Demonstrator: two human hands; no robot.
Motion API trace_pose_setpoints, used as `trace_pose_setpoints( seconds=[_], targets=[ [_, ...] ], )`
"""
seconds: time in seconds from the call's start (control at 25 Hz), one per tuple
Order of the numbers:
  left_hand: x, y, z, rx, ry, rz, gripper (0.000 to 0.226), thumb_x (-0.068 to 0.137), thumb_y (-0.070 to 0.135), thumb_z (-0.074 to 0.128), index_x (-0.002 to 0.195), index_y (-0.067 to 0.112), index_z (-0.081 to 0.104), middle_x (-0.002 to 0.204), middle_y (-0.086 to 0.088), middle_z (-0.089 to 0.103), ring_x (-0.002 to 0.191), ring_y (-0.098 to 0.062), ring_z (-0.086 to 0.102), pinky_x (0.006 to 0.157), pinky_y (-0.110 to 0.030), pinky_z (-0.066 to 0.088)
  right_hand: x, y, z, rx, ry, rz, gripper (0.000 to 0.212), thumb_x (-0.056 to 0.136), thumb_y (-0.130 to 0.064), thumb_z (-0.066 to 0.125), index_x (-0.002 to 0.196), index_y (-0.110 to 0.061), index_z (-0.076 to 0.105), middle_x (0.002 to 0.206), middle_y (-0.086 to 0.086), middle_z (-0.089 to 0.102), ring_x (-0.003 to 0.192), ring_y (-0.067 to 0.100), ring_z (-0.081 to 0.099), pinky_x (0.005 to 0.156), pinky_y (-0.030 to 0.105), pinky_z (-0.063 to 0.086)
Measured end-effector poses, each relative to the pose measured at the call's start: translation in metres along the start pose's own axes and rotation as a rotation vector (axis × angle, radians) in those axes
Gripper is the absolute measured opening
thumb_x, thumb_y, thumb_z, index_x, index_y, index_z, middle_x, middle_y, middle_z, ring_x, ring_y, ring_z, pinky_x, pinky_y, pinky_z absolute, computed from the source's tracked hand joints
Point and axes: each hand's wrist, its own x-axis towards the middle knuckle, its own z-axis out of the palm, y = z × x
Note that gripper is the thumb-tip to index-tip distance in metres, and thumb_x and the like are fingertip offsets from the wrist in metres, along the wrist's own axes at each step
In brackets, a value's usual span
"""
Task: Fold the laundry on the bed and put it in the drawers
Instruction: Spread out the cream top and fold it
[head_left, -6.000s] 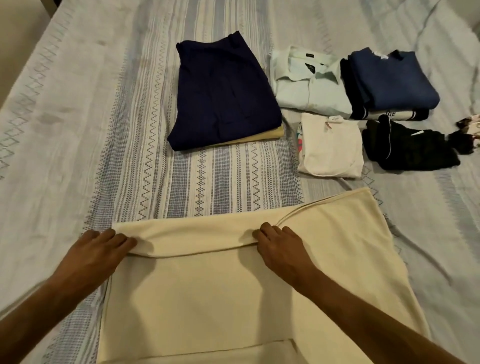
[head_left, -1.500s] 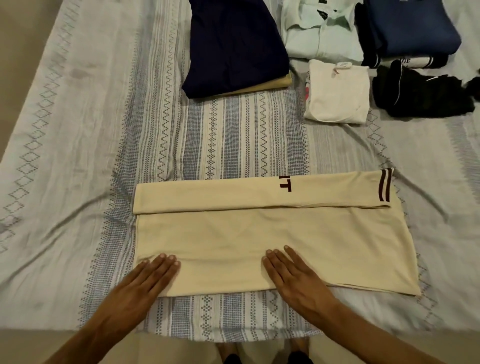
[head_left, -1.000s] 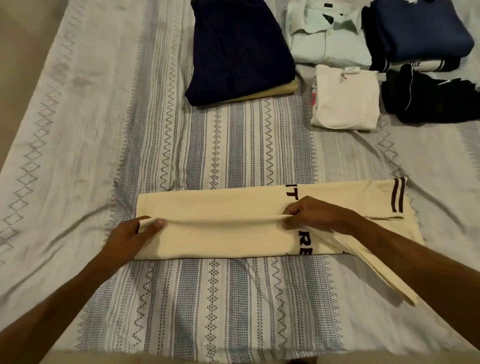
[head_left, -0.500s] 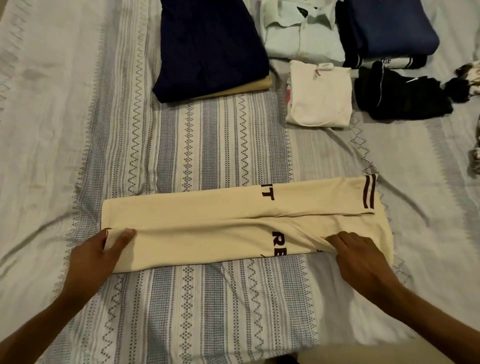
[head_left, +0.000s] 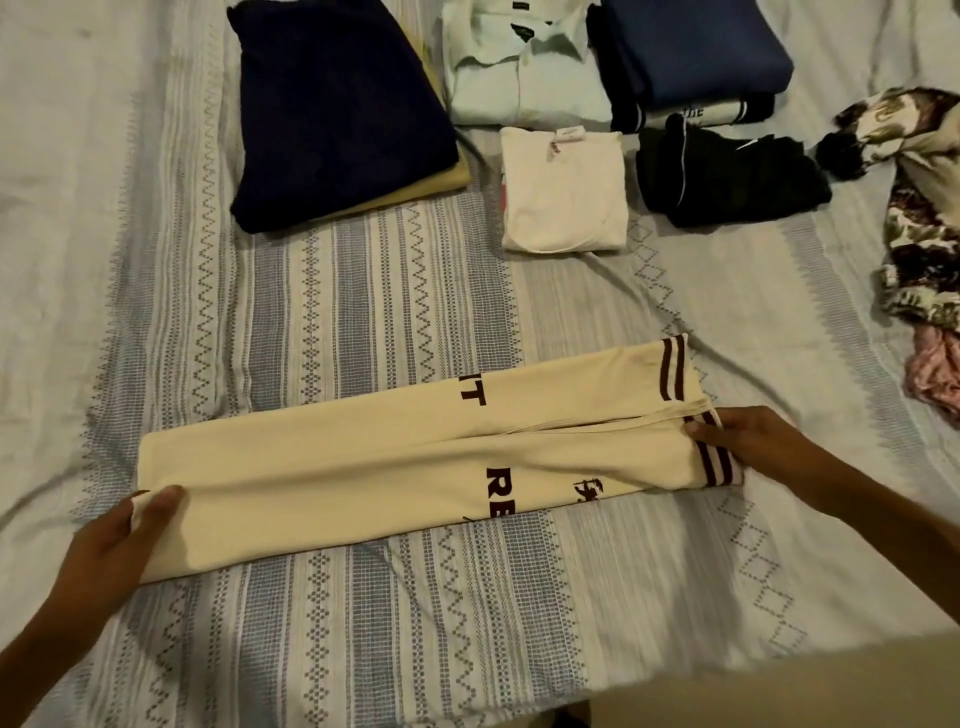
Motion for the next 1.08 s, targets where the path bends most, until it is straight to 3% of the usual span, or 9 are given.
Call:
trace_pose_setpoints(
  seconds=[0.12, 0.28, 0.44, 0.52, 0.68, 0.8, 0.92, 1.0, 1.08],
  targets=[
    [-0.003, -0.007, 0.002, -0.075, 0.070, -0.018, 0.059, 0.088, 0.074, 0.060, 0.117, 0.024, 0.069, 0.112, -0.007, 0.073, 0.105, -0.032, 0.066, 0.095, -0.051, 0.049, 0.003, 0.010, 0.009, 0.052, 0.182, -0.136, 0.031, 0.098, -0.049, 0.063, 0.112, -0.026, 0.078, 0.110, -0.007, 0.078, 0.106, 0.011, 0.073, 0.092, 0.034, 0.054],
    [0.001, -0.016, 0.005, 0.135, 0.116, 0.056, 0.070, 0.089, 0.085, 0.043, 0.126, 0.028, 0.060, 0.119, -0.011, 0.070, 0.108, -0.040, 0.062, 0.101, -0.061, 0.048, 0.008, 0.019, 0.026, -0.368, 0.387, -0.265, 0.072, 0.095, -0.078, 0.031, 0.083, -0.012, 0.056, 0.071, 0.006, 0.066, 0.069, 0.027, 0.064, 0.064, 0.041, 0.050],
    [-0.008, -0.001, 0.014, 0.231, 0.215, 0.103, 0.060, 0.097, 0.080, 0.034, 0.107, 0.026, 0.057, 0.104, -0.017, 0.068, 0.095, -0.044, 0.061, 0.091, -0.060, 0.051, 0.012, 0.016, 0.038, -0.683, 0.542, -0.217, 0.046, 0.108, -0.055, 0.025, 0.092, -0.017, 0.045, 0.062, -0.002, 0.052, 0.055, 0.024, 0.050, 0.054, 0.037, 0.039],
    [-0.014, 0.001, 0.015, 0.241, 0.222, 0.106, 0.058, 0.098, 0.078, 0.032, 0.098, 0.024, 0.054, 0.089, -0.012, 0.063, 0.081, -0.041, 0.059, 0.078, -0.056, 0.051, 0.016, 0.020, 0.038, -0.818, 0.556, -0.181, 0.047, 0.107, -0.056, 0.024, 0.092, -0.017, 0.045, 0.059, -0.002, 0.048, 0.052, 0.022, 0.045, 0.052, 0.035, 0.037],
    [-0.021, 0.009, 0.018, 0.287, 0.184, 0.124, 0.045, 0.104, 0.066, 0.035, 0.102, 0.024, 0.052, 0.087, -0.009, 0.056, 0.077, -0.033, 0.051, 0.071, -0.047, 0.045, 0.024, 0.022, 0.040, -0.808, 0.572, -0.157, 0.050, 0.106, -0.057, 0.022, 0.092, -0.014, 0.046, 0.062, 0.002, 0.054, 0.052, 0.021, 0.047, 0.051, 0.034, 0.035],
    [-0.018, 0.007, 0.020, 0.269, 0.233, 0.133, 0.047, 0.102, 0.068, 0.040, 0.105, 0.023, 0.051, 0.091, -0.011, 0.062, 0.079, -0.034, 0.054, 0.072, -0.047, 0.046, 0.023, 0.014, 0.047, -0.766, 0.648, -0.144, 0.038, 0.106, -0.048, 0.037, 0.103, -0.012, 0.049, 0.091, 0.013, 0.065, 0.076, 0.032, 0.058, 0.069, 0.045, 0.047],
    [-0.017, 0.003, 0.026, 0.160, 0.331, 0.122, 0.058, 0.093, 0.067, 0.059, 0.117, 0.015, 0.050, 0.112, -0.011, 0.056, 0.105, -0.039, 0.055, 0.090, -0.050, 0.044, 0.010, -0.008, 0.081, -0.651, 0.875, -0.279, 0.038, 0.104, -0.032, 0.054, 0.134, -0.009, 0.048, 0.130, 0.021, 0.055, 0.121, 0.040, 0.051, 0.097, 0.059, 0.042],
    [-0.014, 0.004, 0.027, 0.196, 0.329, 0.098, 0.073, 0.089, 0.073, 0.058, 0.122, 0.008, 0.056, 0.120, -0.017, 0.057, 0.115, -0.040, 0.051, 0.099, -0.052, 0.040, -0.009, -0.028, 0.130, -0.628, 0.720, -0.455, 0.051, 0.107, -0.038, 0.044, 0.151, -0.012, 0.038, 0.157, 0.017, 0.039, 0.146, 0.033, 0.035, 0.117, 0.058, 0.030],
    [-0.009, 0.007, 0.025, 0.196, 0.257, 0.036, 0.079, 0.085, 0.082, 0.056, 0.118, 0.010, 0.058, 0.114, -0.015, 0.063, 0.105, -0.038, 0.058, 0.088, -0.054, 0.049, -0.029, -0.048, 0.199, -0.716, 0.464, -0.619, 0.063, 0.109, -0.041, 0.035, 0.164, -0.014, 0.020, 0.173, 0.008, 0.011, 0.160, 0.023, 0.009, 0.128, 0.054, 0.012]
  ],
)
